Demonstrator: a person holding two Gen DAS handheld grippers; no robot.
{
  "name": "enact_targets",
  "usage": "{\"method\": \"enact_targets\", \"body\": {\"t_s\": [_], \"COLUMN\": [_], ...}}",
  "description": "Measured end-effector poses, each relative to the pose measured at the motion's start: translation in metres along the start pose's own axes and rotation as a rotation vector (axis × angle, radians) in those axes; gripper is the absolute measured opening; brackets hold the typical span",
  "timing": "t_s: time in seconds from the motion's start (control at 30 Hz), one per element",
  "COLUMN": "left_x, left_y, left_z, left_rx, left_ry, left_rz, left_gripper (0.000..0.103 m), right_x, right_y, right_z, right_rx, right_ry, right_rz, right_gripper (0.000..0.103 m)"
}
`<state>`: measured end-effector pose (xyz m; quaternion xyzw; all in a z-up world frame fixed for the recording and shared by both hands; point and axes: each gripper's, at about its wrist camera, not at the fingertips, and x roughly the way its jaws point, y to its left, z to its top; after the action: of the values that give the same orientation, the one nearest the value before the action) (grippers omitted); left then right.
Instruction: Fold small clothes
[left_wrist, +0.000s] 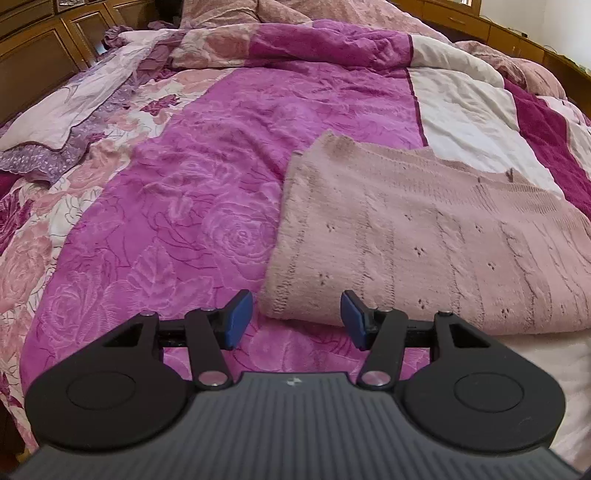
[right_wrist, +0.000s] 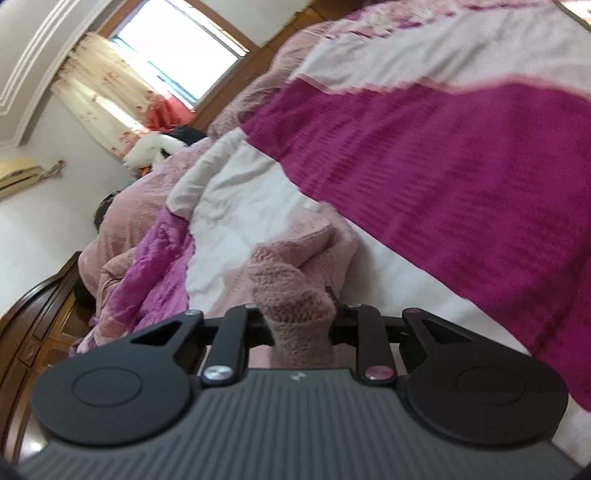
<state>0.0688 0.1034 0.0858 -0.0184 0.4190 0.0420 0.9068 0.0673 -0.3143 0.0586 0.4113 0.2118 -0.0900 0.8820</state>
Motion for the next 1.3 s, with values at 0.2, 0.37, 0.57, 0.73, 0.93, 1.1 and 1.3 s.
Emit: {"method": "enact_targets", "body": {"t_s": [0.2,0.37,0.57,0.73,0.93,1.1,1.3], "left_x": [-0.004,-0.005,-0.008,-0.011,-0.012,-0.009,-0.006], "left_y": [0.008,0.016,0.029,0.044,0.061,0.077,0.099], "left_z": [0.001,0.002,0.004,0.004,-0.001,-0.007,-0.017], "left_rx": [-0.011,-0.025,-0.044,-0.068,-0.099,-0.132,-0.180], "left_ry": [-0.009,-0.016,-0.029,-0.036,-0.038,-0.028,-0.017], "left_rz": [0.006,0.015,0.029,0.039,0.051,0.066,0.072], "left_gripper": [0.061,0.061,0.061,0.061,0.061,0.061,0.061], "right_x": [-0.004,-0.004,0.003,0.006,0.019,0.044,0.073], "right_y": [0.025,0.063,0.119,0.168,0.223,0.250,0.249], "right_z": [0.006,0.007,0.000,-0.017,-0.068,-0.130,-0.196], "right_rx": [-0.047,-0.138,-0.256,-0.331,-0.462,-0.588,-0.739], "right_ry": [-0.018,-0.019,0.013,0.040,0.115,0.253,0.402], "right_rz": [0.042,0.092,0.130,0.236,0.332,0.361,0.301], "right_gripper": [0.022,0.022,0.022,0.022,0.022,0.022,0.022]}}
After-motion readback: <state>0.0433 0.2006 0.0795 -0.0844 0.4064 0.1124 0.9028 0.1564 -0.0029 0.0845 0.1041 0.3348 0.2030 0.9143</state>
